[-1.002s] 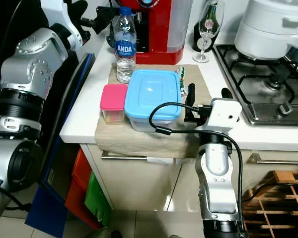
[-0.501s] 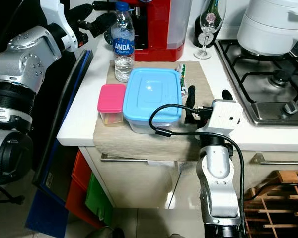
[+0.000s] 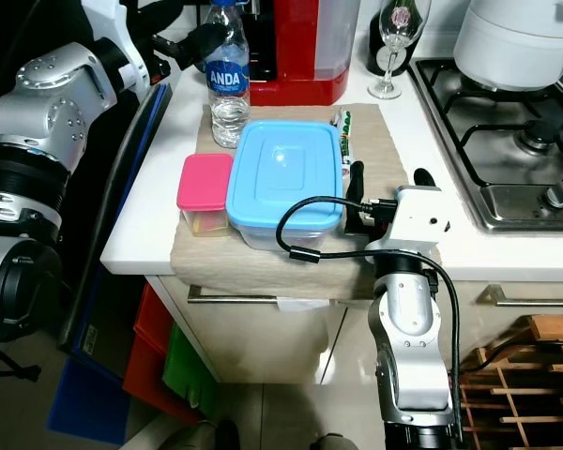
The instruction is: Restocking fridge
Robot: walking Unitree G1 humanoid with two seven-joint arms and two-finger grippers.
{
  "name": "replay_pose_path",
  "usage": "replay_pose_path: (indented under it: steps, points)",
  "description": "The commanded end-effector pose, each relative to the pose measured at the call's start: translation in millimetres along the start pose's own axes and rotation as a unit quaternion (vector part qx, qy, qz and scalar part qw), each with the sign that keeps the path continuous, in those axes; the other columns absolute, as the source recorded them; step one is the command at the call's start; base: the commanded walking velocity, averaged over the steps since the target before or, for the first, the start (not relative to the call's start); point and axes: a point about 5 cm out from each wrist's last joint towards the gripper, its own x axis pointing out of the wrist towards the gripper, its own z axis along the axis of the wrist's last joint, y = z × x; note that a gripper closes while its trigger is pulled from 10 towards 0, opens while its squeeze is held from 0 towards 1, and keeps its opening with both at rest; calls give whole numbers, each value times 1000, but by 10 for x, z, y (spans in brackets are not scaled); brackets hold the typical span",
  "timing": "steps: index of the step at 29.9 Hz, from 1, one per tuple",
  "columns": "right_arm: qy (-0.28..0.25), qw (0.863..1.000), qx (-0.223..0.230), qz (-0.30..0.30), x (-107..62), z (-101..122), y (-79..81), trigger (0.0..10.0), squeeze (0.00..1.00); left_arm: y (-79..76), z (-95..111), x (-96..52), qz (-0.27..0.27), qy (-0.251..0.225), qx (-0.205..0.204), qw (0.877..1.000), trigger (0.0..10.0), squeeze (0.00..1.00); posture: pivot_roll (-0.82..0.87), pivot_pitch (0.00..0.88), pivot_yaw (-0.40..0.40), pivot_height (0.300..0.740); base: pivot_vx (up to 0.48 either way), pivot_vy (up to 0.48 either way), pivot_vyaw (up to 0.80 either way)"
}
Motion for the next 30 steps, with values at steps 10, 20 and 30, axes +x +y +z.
replay_pose_path:
  steps: [10, 20, 30]
  points:
    - [-10, 1000, -3, 10, 27, 81, 29, 10000, 0, -48, 75, 100, 3, -16, 6, 1000, 10000, 0, -120, 123, 88, 740, 0, 0, 0]
    - [-12, 1000, -3, 12, 34, 93, 33, 10000, 0, -101, -18, 151, 9, -18, -31, 999, 10000, 0, -120, 123, 88, 740, 0, 0, 0]
    - [-12, 1000, -3, 16, 51, 96, 33, 10000, 0, -122, -130, 175, 37, -11, -48, 998, 10000, 0, -143, 100, 75, 740, 0, 0, 0]
